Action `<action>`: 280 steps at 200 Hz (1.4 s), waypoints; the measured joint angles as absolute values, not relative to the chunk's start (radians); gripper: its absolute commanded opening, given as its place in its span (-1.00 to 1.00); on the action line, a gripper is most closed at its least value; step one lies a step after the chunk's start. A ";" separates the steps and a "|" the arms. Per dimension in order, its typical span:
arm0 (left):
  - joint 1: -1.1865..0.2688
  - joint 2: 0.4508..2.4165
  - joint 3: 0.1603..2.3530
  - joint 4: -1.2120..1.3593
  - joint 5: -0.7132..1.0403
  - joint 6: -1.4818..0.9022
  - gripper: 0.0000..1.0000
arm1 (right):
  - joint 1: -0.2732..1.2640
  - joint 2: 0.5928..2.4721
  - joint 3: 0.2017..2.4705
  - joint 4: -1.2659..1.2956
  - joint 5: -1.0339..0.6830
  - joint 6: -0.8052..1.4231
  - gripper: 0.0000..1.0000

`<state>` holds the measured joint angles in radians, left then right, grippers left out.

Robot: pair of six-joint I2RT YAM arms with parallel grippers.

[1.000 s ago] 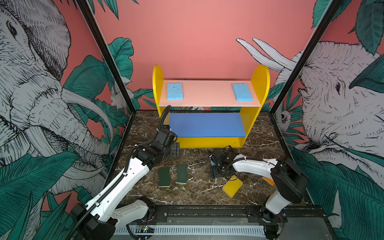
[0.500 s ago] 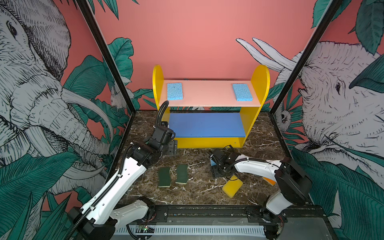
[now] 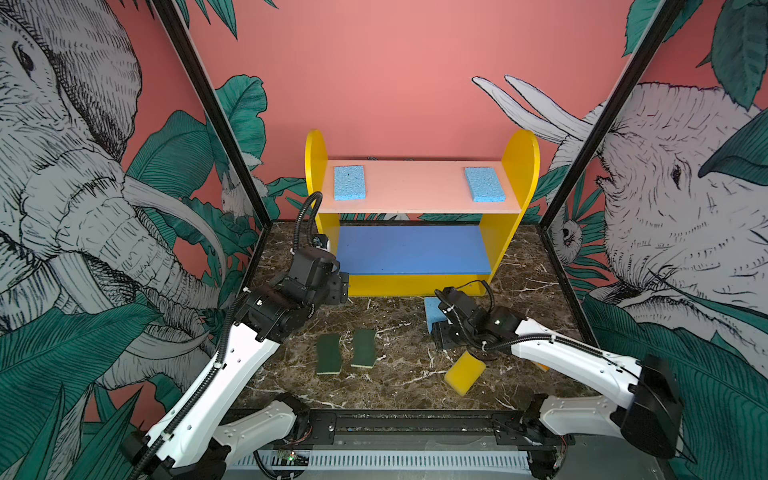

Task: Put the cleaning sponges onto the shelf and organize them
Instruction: 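Lift the light-blue sponge with the right gripper up toward the pink top shelf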

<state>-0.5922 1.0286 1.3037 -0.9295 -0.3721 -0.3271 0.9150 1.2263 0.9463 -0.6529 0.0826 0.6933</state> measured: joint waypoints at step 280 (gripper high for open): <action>-0.592 0.944 1.408 -0.945 -0.351 -0.345 0.60 | 1.052 1.285 1.691 -0.677 0.230 0.313 0.35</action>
<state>-0.5922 0.9440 1.4082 -0.9447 -0.3511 -0.3454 1.0515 1.2846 1.6913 -0.6765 0.2302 0.3130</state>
